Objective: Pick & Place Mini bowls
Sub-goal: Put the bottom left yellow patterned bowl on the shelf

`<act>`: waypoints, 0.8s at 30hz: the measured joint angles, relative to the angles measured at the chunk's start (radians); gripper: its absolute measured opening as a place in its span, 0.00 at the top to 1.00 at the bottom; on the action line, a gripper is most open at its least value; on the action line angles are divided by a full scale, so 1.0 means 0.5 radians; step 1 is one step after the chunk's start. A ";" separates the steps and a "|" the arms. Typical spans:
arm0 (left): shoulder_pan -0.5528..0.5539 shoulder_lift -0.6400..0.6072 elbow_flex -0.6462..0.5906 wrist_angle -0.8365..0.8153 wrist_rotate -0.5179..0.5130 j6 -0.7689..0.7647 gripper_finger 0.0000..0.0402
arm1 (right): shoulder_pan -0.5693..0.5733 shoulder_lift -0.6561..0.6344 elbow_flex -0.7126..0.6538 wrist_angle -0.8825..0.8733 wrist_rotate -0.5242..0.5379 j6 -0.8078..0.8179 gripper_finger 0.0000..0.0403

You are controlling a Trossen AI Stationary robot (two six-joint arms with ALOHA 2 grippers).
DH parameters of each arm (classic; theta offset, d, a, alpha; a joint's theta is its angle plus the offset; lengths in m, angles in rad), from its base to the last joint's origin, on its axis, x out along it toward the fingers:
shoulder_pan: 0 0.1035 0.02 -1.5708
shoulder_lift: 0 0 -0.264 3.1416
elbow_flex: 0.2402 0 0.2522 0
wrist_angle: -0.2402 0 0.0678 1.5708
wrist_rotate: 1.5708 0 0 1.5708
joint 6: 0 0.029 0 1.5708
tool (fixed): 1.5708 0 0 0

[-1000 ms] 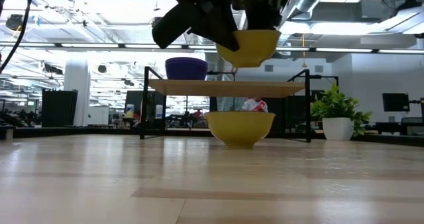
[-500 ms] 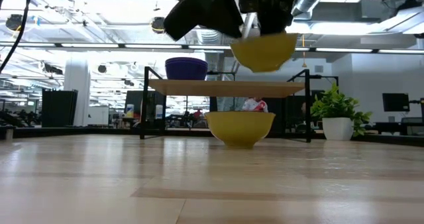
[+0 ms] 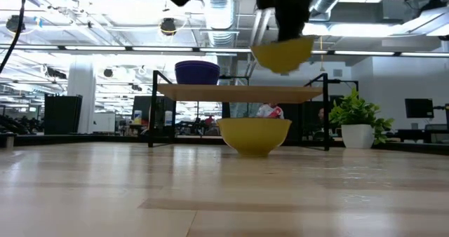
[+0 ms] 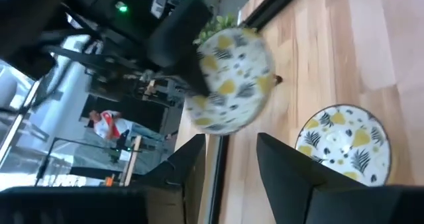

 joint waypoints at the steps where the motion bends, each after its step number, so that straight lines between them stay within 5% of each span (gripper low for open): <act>1: -0.021 0.000 -0.001 -0.001 -0.030 -0.026 0.66 | -0.009 0.000 0.050 -0.007 0.024 -0.024 1.00; 10: -0.202 0.000 -0.001 -0.002 -0.240 -0.159 0.66 | -0.299 0.000 0.392 -0.043 0.072 -0.331 1.00; 24: -0.231 0.002 -0.003 -0.016 -0.240 -0.255 0.67 | -0.987 0.015 0.420 0.105 -0.767 -0.599 1.00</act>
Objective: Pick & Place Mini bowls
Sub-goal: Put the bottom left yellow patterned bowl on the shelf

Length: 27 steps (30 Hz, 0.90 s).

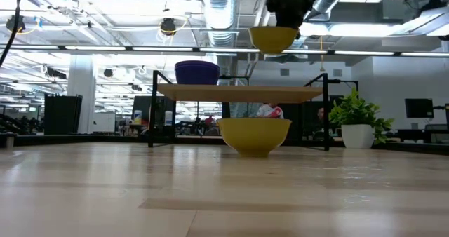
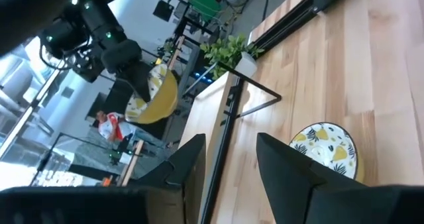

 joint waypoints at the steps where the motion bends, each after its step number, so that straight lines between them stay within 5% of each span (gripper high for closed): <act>1: 0.008 0.000 0.000 -0.008 0.000 -0.008 0.67 | -0.028 0.013 0.002 0.024 -0.038 -0.003 1.00; 13: 0.011 0.002 -0.093 -0.023 -0.001 -0.011 0.67 | -0.216 0.343 -0.001 0.051 -0.399 -0.077 1.00; 27: 0.019 0.003 -0.095 -0.023 0.000 -0.011 0.67 | -0.302 0.386 -0.025 0.106 -0.403 -0.111 1.00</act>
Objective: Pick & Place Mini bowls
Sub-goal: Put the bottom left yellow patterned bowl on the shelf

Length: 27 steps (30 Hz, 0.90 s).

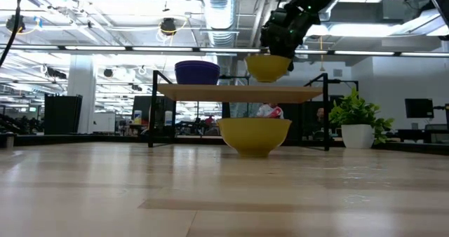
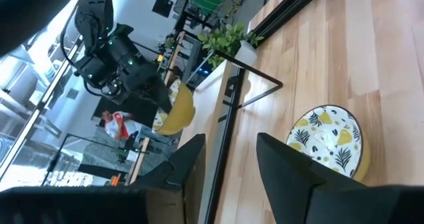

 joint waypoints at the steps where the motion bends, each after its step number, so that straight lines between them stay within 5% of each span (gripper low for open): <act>1: 0.000 0.000 0.000 0.000 0.000 0.000 0.66 | 0.000 0.000 -0.018 0.030 0.000 0.000 1.00; 27: 0.000 0.000 0.002 0.017 0.001 -0.013 0.66 | -0.034 0.060 -0.059 0.092 -0.002 -0.014 0.96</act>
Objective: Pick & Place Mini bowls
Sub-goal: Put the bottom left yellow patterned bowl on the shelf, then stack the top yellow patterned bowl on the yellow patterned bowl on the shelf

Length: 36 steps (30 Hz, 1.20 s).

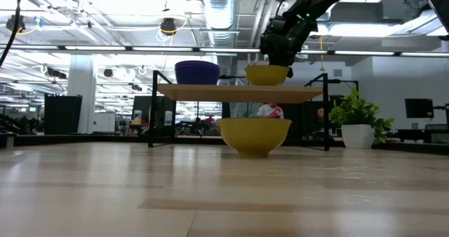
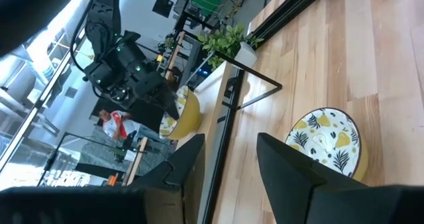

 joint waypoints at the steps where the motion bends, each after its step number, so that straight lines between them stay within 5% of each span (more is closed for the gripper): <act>1: 0.000 0.000 0.000 0.000 0.000 0.000 0.66 | 0.000 0.000 0.000 0.001 0.001 0.000 0.96; 11: -0.001 -0.002 0.001 0.001 0.000 0.000 0.66 | 0.000 -0.001 0.000 0.013 -0.002 -0.014 0.93; 36: -0.001 -0.002 0.001 0.040 0.001 0.000 0.66 | 0.000 -0.002 0.000 -0.011 0.162 -0.016 0.63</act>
